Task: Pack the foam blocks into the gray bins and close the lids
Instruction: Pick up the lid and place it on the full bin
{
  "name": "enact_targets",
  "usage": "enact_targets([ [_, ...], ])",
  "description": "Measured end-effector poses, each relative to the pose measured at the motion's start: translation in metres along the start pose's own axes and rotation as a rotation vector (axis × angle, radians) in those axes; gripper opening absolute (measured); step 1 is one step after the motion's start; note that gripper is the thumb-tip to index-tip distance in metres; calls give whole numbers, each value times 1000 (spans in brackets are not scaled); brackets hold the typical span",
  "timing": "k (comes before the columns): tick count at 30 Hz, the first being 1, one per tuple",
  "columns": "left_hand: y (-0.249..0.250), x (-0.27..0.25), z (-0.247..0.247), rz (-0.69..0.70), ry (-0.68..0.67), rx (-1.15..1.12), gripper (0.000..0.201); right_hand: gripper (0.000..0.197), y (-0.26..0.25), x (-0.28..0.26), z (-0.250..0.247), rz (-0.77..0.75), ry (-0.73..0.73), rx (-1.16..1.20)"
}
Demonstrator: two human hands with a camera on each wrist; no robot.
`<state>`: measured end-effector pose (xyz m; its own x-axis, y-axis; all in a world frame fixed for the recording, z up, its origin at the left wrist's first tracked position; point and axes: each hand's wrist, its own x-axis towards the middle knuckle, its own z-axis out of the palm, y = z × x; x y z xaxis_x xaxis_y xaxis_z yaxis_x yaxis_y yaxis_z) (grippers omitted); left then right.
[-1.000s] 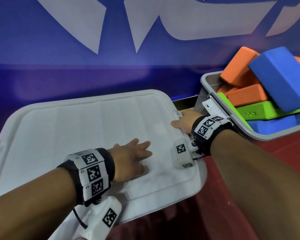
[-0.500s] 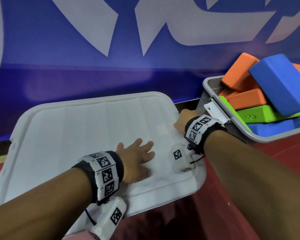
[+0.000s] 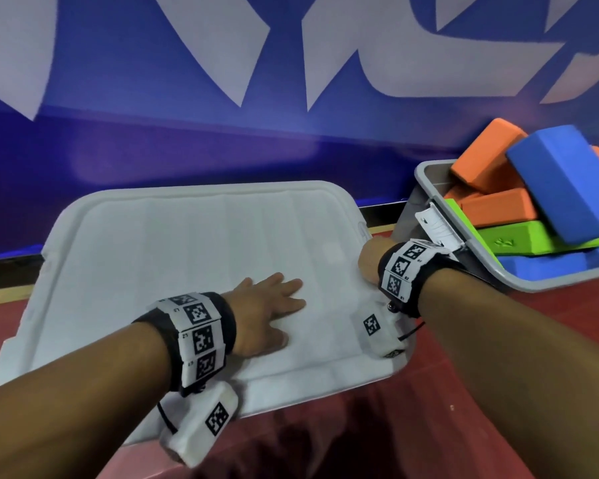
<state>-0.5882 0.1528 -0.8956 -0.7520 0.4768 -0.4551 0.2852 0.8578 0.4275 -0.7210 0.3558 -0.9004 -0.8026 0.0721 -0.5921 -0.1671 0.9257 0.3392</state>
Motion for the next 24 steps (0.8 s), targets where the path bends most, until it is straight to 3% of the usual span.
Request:
enact_targets([
  [3, -4, -8, -10, -55, 55, -242, 47, 38, -18, -48, -28, -42, 123, 163],
  [5, -16, -26, -25, -192, 179, -548, 31, 45, -36, -69, -45, -58, 222, 236],
  [7, -40, -52, -38, -288, 311, -618, 23, 62, -67, -79, -58, -164, 292, 329],
  [11, -114, -119, -31, -480, 539, -726, 20, 82, -152, -101, -66, -480, 204, 270],
  [14, -169, -171, -10, -641, 764, -708, 21, 94, -216, -123, -73, -627, 167, 209],
  [16, -191, -188, 4, -753, 829, -627, 21, 101, -246, -134, -79, -672, 108, 242],
  [19, -213, -203, 23, -903, 664, -706, 36, 87, -290, -155, -85, -708, 198, 154],
  [21, -217, -200, 31, -902, 553, -870, 48, 71, -305, -159, -80, -724, 255, 90],
  [24, -217, -193, 31, -805, 468, -1006, 46, 116, -320, -149, -67, -674, 168, 70],
])
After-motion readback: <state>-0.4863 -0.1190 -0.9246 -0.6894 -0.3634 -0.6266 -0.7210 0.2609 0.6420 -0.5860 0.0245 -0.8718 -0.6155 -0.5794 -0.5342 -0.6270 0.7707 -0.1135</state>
